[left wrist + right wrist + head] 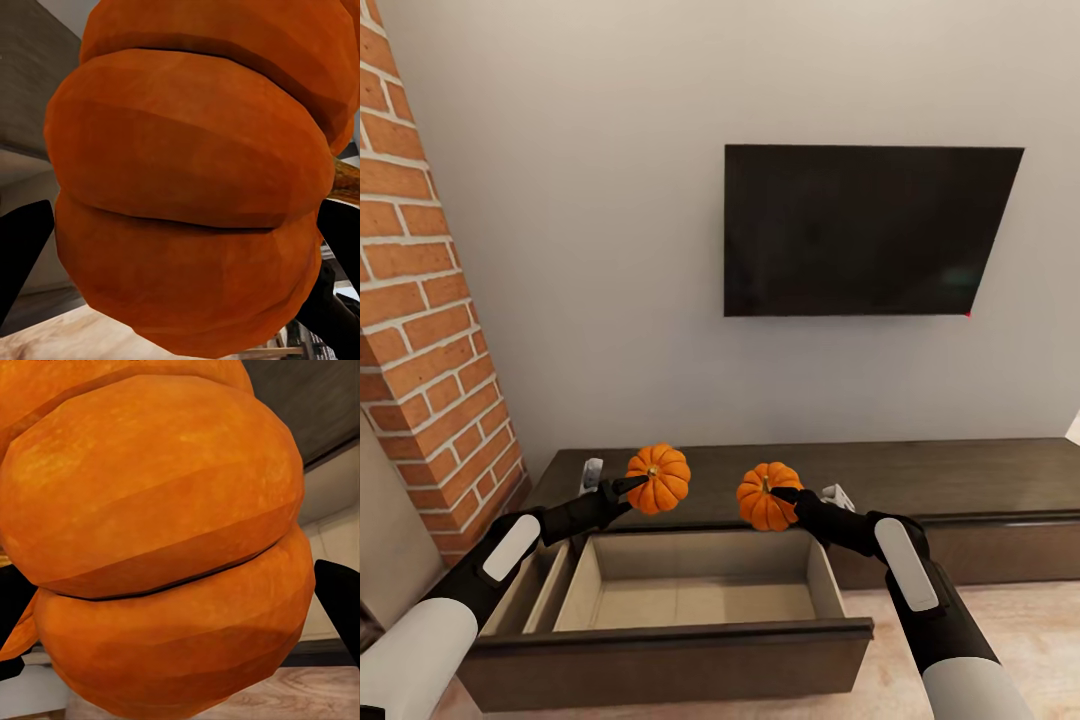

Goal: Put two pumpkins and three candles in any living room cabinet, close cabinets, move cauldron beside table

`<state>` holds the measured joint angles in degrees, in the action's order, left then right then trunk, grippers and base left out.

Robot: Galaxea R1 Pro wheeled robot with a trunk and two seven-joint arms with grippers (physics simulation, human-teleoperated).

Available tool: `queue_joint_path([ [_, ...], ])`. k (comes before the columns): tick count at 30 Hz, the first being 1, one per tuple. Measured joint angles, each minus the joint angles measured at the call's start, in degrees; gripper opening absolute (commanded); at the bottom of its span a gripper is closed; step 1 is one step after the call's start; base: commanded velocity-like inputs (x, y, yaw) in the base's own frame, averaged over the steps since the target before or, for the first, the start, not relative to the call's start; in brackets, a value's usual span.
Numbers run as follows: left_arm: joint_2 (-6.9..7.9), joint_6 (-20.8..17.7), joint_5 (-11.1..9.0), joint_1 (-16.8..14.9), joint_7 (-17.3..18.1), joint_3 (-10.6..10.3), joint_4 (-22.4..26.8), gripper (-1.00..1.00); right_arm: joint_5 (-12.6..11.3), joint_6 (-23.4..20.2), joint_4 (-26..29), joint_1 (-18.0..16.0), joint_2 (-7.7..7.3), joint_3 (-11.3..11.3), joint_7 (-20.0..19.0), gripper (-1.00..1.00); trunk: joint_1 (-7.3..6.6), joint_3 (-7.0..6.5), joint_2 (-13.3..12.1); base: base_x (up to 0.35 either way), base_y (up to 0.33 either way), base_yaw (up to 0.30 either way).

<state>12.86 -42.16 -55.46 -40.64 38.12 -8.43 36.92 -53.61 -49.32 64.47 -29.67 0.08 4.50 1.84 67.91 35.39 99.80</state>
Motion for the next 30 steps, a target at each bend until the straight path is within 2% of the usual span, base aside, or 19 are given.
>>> queue_joint_path([
  [12,0.0,-0.05,0.0,0.0,0.0,0.0,0.0,-1.0,0.01,-0.01,0.0,0.0,0.0,0.0,0.0,-1.0,2.64,2.15,4.81,0.0,0.0,0.0],
  [16,0.03,-0.11,-0.1,0.0,0.01,0.01,0.01,-1.0,-0.1,-0.01,0.0,0.0,0.0,0.0,-0.01,-1.0,2.64,2.16,4.83,0.0,0.0,0.0],
  [30,0.0,-0.09,-0.03,0.0,0.02,0.0,0.0,-1.0,0.0,-0.08,0.0,0.0,0.0,-0.03,0.0,-1.0,5.71,4.67,10.43,0.0,0.0,0.0],
])
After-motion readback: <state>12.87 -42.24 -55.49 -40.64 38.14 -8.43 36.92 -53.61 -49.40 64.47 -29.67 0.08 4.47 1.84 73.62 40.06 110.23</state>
